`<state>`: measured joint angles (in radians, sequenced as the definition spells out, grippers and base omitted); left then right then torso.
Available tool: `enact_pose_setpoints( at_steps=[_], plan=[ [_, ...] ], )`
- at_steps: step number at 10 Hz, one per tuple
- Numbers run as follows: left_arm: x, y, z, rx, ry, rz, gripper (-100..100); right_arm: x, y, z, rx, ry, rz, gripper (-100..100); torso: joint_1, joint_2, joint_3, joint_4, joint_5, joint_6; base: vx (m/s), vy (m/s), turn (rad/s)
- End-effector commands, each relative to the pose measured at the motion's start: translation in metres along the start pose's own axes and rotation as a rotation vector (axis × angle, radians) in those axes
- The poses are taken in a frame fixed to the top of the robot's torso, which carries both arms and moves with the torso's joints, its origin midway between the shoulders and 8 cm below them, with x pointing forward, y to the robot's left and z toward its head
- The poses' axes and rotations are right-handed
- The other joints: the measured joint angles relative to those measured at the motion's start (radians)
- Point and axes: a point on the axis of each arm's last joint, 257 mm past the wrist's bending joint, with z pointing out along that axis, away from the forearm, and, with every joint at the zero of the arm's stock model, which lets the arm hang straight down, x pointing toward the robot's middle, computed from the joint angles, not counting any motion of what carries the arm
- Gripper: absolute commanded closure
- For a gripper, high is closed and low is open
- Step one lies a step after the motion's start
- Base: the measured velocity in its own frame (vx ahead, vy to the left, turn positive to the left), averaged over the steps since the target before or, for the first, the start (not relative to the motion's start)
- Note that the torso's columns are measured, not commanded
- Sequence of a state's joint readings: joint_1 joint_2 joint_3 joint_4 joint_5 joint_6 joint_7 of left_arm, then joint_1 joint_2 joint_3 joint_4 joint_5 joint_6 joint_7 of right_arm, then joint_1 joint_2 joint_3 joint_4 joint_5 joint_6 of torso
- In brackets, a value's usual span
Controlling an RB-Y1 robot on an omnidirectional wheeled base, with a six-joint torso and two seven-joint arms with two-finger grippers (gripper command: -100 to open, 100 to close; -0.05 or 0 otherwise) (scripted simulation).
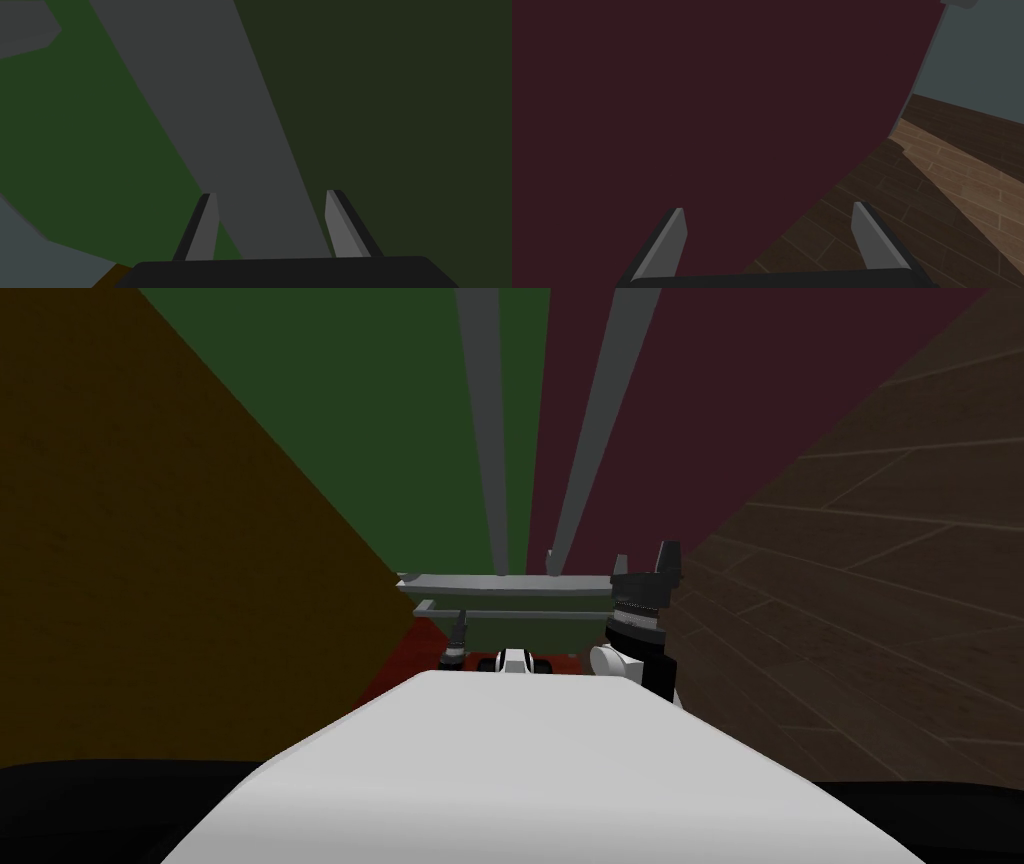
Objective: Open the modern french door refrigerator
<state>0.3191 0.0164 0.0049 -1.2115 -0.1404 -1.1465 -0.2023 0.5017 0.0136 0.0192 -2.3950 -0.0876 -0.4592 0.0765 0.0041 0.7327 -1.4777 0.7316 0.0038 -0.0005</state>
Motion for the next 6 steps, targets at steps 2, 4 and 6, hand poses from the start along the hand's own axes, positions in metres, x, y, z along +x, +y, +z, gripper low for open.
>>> enact_pose_setpoints(
  at_steps=[2, 4, 6],
  plan=[
    [0.0, 0.011, 0.007, -0.04, 0.017, -0.001, 100, 0.0, 0.0, 0.0, 0.0, 0.0, 0.0, 0, -0.002, 0.004, 0.003, 0.001, -0.001, 0.0, -0.118, -0.012, 0.019],
    [-0.001, 0.014, 0.012, -0.053, 0.024, -0.001, 100, 0.0, 0.0, 0.0, 0.0, 0.0, 0.0, 0, 0.0, 0.001, 0.0, 0.002, -0.001, -0.001, -0.113, -0.007, 0.012],
    [-0.001, 0.018, 0.018, -0.067, 0.03, -0.002, 100, 0.0, 0.0, 0.0, 0.0, 0.0, 0.0, 0, -0.001, -0.001, -0.001, 0.001, -0.001, -0.001, -0.095, -0.017, 0.016]
  ],
)
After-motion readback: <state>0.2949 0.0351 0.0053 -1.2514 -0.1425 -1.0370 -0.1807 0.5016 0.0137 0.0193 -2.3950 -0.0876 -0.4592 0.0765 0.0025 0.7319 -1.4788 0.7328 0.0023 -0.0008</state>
